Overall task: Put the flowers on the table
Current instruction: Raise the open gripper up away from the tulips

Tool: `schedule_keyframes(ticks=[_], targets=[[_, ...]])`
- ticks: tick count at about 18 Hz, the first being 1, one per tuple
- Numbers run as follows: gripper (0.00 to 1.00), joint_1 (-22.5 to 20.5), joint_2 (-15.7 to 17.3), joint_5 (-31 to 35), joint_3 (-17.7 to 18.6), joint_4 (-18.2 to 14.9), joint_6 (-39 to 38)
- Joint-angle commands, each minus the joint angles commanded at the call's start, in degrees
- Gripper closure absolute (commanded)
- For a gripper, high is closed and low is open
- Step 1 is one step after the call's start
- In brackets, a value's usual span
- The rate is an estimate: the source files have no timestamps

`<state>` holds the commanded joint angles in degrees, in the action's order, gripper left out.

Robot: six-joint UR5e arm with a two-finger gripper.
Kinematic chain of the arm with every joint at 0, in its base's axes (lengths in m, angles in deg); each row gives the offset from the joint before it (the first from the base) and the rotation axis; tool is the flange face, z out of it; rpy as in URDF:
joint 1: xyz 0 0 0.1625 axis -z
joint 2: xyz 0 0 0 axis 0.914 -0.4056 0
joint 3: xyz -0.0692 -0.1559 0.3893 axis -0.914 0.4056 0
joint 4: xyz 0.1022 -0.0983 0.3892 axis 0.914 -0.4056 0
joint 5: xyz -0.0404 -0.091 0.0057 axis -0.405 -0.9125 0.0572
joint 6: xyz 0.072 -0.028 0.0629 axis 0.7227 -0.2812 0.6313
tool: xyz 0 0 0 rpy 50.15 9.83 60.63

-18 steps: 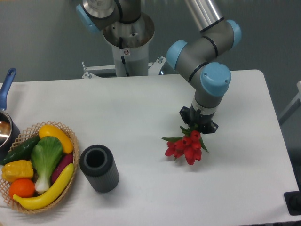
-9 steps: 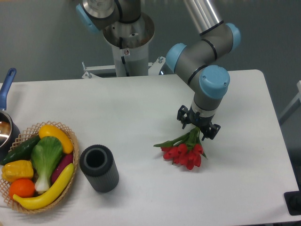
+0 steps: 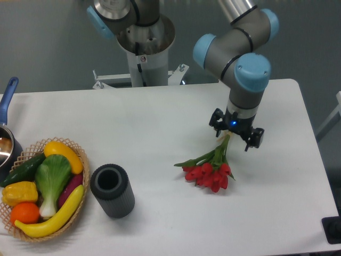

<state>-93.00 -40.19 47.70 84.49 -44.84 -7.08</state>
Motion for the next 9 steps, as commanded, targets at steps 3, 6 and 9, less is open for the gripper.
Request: schedule_keyframes(ticks=[3, 6, 9], targets=[[0.00, -2.5, 0.4, -0.3, 0.4, -0.1, 9.1], [0.00, -2.7, 0.5, -0.3, 0.9, -0.1, 9.4], [0.00, -2.6, 0.6, -0.2, 1.1, 0.0, 9.5]])
